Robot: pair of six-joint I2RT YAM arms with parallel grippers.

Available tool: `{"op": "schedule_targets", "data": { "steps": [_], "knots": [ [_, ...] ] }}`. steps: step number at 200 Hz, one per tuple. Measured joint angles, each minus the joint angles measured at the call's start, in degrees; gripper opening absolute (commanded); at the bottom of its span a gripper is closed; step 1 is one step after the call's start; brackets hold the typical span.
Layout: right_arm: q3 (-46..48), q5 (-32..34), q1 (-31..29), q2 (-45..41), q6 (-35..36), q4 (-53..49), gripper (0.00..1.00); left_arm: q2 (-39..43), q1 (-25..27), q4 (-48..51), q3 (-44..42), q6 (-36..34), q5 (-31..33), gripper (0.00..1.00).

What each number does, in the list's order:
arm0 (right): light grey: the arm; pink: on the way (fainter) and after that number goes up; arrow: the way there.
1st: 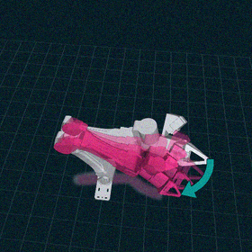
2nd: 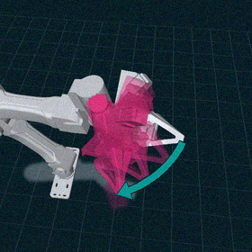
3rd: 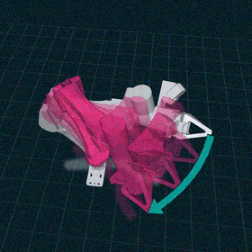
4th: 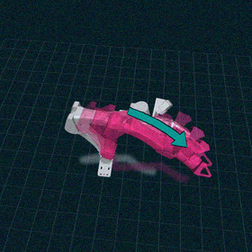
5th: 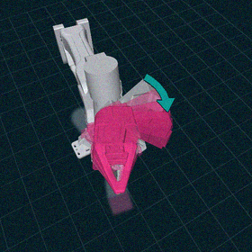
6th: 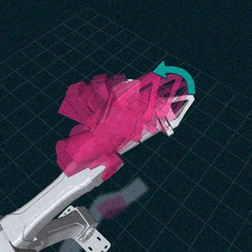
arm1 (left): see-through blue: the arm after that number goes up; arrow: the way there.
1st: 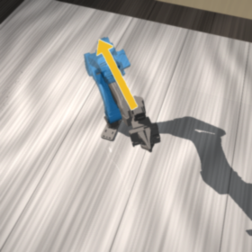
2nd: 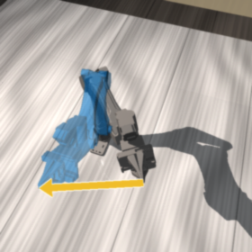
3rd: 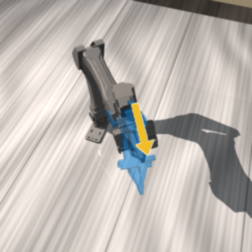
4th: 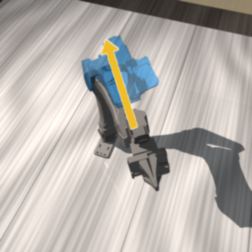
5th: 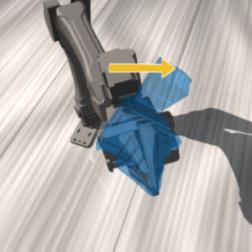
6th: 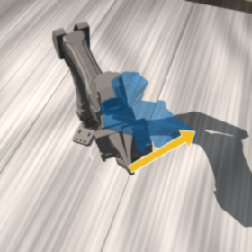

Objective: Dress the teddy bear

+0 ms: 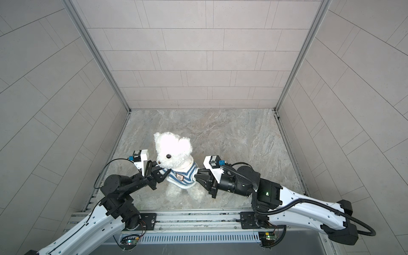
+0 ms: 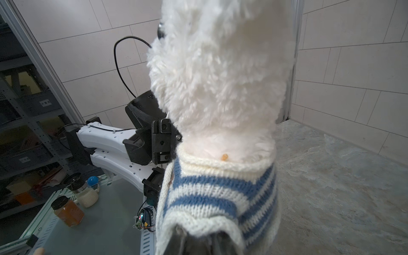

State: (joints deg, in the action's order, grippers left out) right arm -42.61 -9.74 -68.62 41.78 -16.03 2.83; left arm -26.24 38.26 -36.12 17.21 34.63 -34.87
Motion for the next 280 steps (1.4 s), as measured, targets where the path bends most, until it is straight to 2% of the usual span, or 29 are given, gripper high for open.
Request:
{"op": "schedule_targets", "data": {
  "steps": [19, 55, 77, 105, 136, 155, 187, 280],
  "knots": [
    [0.0, -0.5, 0.0, 0.6, 0.1, 0.5, 0.19, -0.1, 0.0, -0.8, 0.0, 0.5, -0.3, 0.00],
    [-0.1, -1.0, 0.0, 2.1, 0.8, 1.4, 0.35, -1.2, 0.0, -2.6, 0.0, 1.6, -1.2, 0.00],
    [-0.1, -1.0, 0.0, 2.4, 0.8, 1.7, 0.38, -1.7, 1.0, -2.7, 0.0, 1.4, -1.3, 0.00],
    [-0.1, -0.3, -0.1, 2.2, 1.0, 2.3, 0.31, -1.8, 2.2, -2.6, 0.1, 0.5, -0.7, 0.00],
    [-0.1, 1.5, -0.1, 1.7, 1.0, 2.4, 0.29, -1.8, 2.8, -2.6, 0.1, 0.3, -0.5, 0.00],
    [-0.1, 2.8, -0.1, 1.7, 0.9, 1.7, 0.14, -1.8, 2.8, -2.5, 0.1, 0.1, -0.4, 0.00],
    [-0.1, 3.7, -0.1, 1.7, 1.5, 0.9, 0.00, -1.8, 2.8, -1.9, 0.1, -0.2, 0.2, 0.00],
    [-0.1, 3.1, -0.1, -2.4, 2.6, -1.8, 0.00, 1.6, 3.5, 10.3, 1.5, -7.5, 8.7, 0.00]
  ]
}}
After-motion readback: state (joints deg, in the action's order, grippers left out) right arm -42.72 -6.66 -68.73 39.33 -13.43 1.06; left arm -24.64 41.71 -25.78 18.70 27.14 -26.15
